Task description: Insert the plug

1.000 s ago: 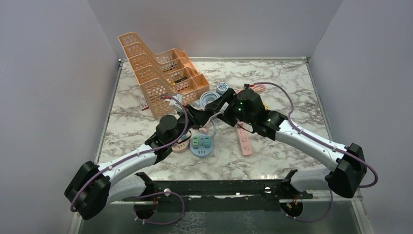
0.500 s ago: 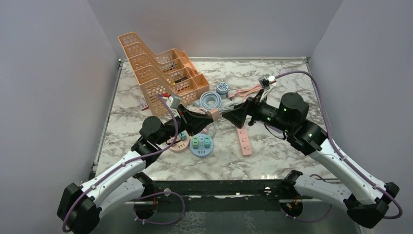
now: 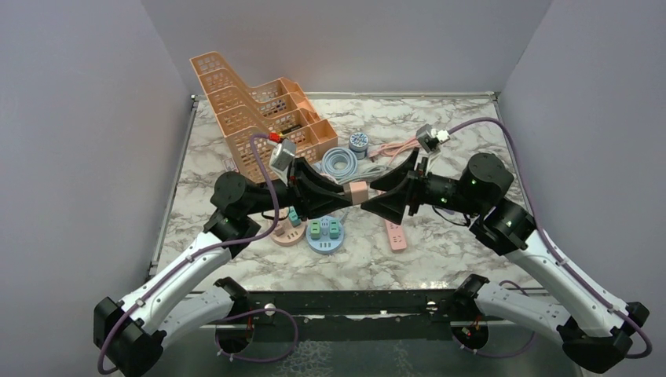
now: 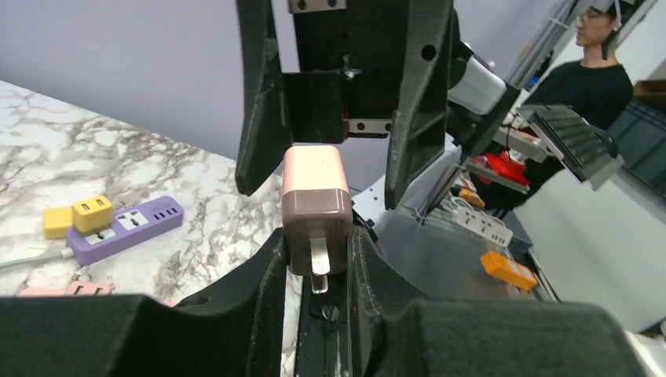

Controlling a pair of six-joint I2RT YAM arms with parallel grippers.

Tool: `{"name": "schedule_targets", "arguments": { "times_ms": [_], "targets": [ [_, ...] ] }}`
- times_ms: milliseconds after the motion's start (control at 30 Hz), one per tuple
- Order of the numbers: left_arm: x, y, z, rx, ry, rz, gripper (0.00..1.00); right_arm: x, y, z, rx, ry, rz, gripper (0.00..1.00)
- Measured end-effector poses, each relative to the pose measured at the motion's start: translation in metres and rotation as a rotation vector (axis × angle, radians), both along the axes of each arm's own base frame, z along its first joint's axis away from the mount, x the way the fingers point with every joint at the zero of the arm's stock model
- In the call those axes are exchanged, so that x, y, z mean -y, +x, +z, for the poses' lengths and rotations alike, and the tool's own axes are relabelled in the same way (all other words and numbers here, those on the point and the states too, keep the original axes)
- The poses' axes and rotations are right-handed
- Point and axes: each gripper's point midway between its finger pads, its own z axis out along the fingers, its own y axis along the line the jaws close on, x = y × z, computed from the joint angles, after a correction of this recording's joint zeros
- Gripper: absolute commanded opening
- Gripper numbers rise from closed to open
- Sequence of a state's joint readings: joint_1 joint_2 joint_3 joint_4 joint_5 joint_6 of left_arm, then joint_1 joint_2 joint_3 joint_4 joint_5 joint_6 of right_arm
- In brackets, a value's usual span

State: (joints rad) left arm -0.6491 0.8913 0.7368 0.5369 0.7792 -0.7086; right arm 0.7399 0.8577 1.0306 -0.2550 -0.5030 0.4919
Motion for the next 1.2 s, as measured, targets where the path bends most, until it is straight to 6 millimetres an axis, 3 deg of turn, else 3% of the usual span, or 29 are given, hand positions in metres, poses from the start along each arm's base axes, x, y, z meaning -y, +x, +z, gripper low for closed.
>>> {"name": "schedule_targets", "arguments": {
  "times_ms": [367, 567, 667, 767, 800, 833, 900, 967, 1067, 1200],
  "targets": [
    [0.002, -0.014, -0.001, 0.008, 0.028, -0.096, 0.0, -0.016, -0.014, 0.01, -0.025, 0.104, 0.131, 0.63],
    [0.002, -0.015, -0.001, 0.005, 0.028, -0.102, 0.0, -0.024, -0.015, 0.004, -0.047, 0.108, 0.181, 0.5],
    [0.002, -0.015, 0.0, 0.003, 0.028, -0.102, 0.0, -0.026, -0.017, 0.002, -0.048, 0.111, 0.205, 0.36],
    [0.001, -0.016, 0.0, -0.004, 0.026, -0.103, 0.0, -0.027, -0.019, 0.002, -0.041, 0.116, 0.222, 0.14],
    [0.001, -0.017, 0.001, -0.018, 0.025, -0.107, 0.03, -0.027, -0.02, 0.003, -0.027, 0.118, 0.229, 0.07],
    [0.001, -0.018, 0.001, -0.027, 0.024, -0.11, 0.13, -0.027, -0.019, 0.003, -0.013, 0.119, 0.231, 0.02],
    [0.001, -0.018, 0.002, -0.038, 0.021, -0.109, 0.41, -0.028, -0.019, 0.004, 0.001, 0.119, 0.237, 0.01],
    [0.001, -0.015, 0.002, -0.038, 0.022, -0.097, 0.59, -0.028, -0.018, 0.003, 0.002, 0.119, 0.235, 0.01],
    [0.002, -0.003, -0.003, -0.041, 0.031, -0.033, 0.7, -0.028, -0.012, -0.002, -0.021, 0.104, 0.197, 0.01],
    [-0.004, 0.031, -0.028, -0.098, 0.089, 0.177, 0.75, -0.022, 0.012, -0.024, -0.073, 0.026, 0.044, 0.01]
  ]
}}
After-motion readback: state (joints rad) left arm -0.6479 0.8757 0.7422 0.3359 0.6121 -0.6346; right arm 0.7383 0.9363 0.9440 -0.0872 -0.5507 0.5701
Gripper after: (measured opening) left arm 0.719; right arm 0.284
